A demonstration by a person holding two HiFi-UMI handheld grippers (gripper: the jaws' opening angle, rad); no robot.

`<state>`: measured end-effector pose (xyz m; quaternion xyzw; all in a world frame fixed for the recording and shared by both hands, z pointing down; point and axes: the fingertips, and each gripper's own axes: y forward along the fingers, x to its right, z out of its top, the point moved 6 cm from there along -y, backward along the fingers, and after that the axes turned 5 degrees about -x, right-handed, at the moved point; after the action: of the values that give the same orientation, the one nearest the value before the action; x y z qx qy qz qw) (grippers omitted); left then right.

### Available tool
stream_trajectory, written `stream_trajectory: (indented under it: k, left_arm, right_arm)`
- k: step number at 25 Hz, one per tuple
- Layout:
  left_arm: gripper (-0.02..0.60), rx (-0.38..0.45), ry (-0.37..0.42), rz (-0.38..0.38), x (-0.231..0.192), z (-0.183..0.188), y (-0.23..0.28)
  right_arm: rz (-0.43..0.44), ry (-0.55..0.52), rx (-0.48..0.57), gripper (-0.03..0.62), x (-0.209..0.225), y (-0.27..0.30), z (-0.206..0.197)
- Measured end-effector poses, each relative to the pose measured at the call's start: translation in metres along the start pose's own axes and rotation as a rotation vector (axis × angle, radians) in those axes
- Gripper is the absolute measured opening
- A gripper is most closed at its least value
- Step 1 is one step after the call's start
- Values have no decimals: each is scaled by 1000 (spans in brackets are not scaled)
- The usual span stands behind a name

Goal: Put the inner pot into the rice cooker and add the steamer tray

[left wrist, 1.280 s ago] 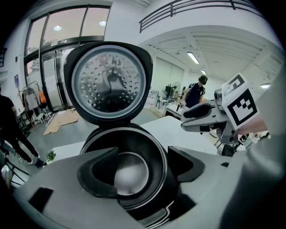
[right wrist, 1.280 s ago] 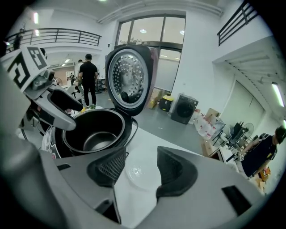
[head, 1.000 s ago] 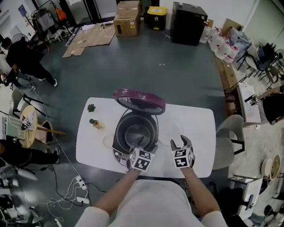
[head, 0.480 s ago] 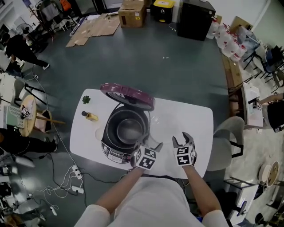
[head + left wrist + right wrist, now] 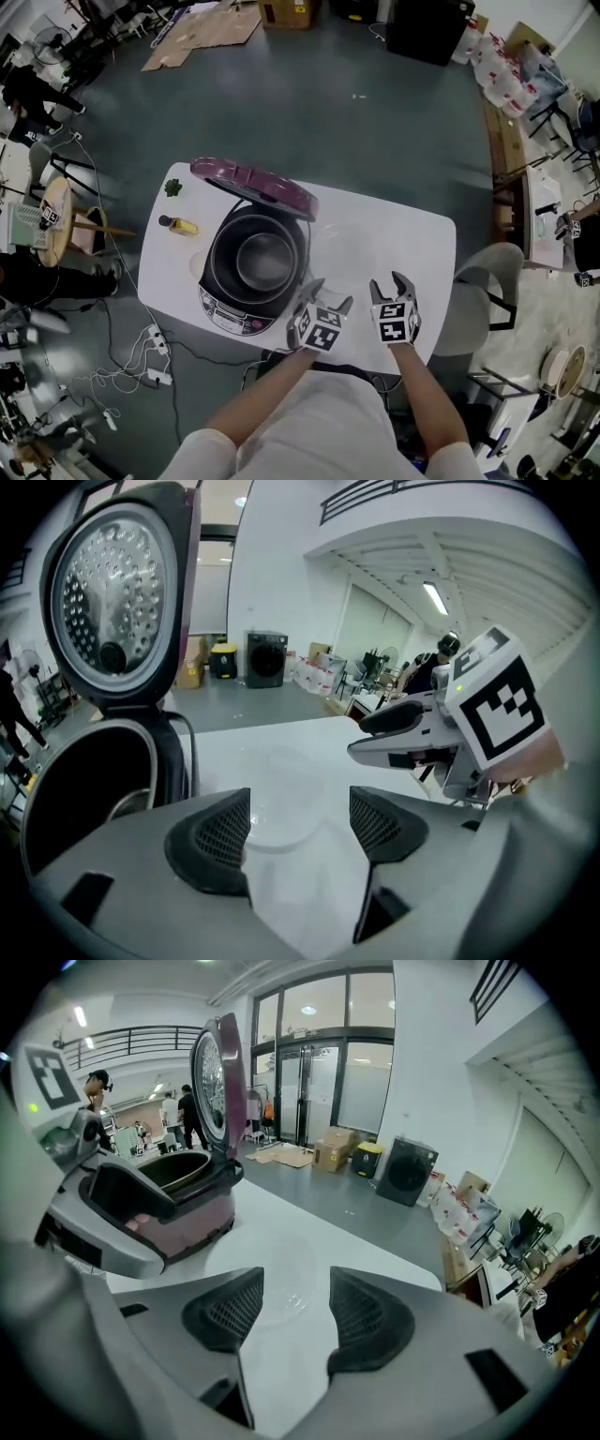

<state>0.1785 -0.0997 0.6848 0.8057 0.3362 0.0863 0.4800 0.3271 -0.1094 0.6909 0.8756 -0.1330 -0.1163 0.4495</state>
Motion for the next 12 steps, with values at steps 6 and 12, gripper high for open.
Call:
stream_trajectory:
  k: [6,12]
  left_arm:
    - [341,-55,-117,68,-9,-26,47]
    - [339,-97,-317,108,-25,-53,82]
  right_arm:
    - [29,-16,-30,233,8,35,-16]
    - [53,-25,-94,233,11,75,-38]
